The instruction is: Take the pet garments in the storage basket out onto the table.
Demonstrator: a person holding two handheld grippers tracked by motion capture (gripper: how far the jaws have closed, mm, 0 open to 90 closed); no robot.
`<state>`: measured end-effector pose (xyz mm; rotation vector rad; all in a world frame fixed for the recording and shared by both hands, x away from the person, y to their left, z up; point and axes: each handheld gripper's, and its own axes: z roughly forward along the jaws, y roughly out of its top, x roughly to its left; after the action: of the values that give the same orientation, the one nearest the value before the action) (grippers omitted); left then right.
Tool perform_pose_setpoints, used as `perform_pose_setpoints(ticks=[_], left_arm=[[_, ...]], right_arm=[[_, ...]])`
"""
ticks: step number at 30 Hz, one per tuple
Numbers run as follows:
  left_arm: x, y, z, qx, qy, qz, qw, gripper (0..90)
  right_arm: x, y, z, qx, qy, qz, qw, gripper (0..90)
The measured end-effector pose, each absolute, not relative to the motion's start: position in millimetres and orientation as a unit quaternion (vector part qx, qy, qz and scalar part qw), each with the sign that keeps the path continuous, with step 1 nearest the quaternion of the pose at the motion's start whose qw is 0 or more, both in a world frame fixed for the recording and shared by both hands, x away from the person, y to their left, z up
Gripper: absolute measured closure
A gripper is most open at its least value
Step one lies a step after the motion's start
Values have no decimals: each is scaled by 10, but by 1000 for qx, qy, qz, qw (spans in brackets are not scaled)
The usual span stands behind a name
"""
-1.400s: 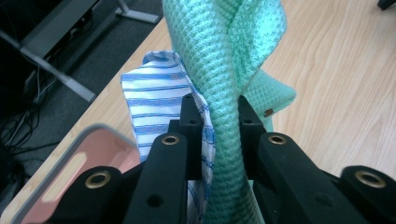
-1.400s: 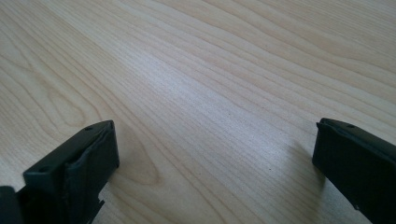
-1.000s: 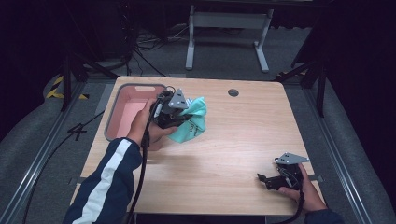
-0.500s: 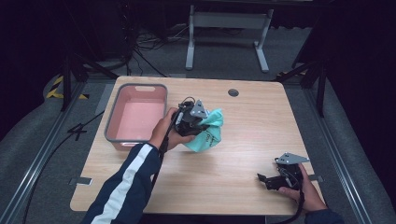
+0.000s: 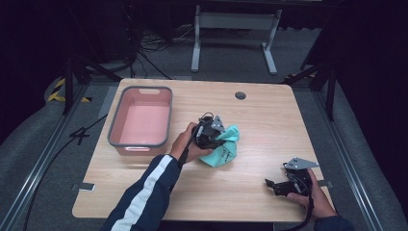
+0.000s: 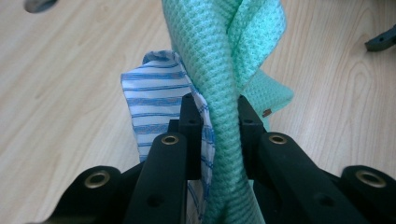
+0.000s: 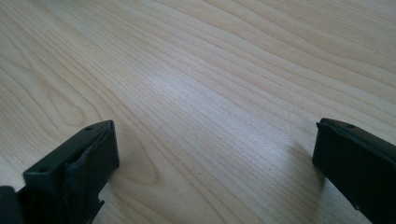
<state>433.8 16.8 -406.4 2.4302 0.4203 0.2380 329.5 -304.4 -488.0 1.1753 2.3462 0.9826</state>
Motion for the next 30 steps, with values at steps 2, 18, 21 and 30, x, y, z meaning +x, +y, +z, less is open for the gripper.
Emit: perform_pose_setpoints(ticks=[2,18,21,30], left_arm=[[4344,147,-4115,927,162,89,325,783],[4385,-3,-4414,943,158,85,281,772],[4394,-12,-4458,945,159,86,274,766],[4385,-35,-4516,947,162,82,265,695]], right_arm=[[3295,-3044,-4881,413,825,346,169,6],[3295,-3044,-4881,413,825,346,169,5],[3295,-3044,-4881,413,825,346,169,6],[3295,-3044,-4881,413,825,346,169,5]])
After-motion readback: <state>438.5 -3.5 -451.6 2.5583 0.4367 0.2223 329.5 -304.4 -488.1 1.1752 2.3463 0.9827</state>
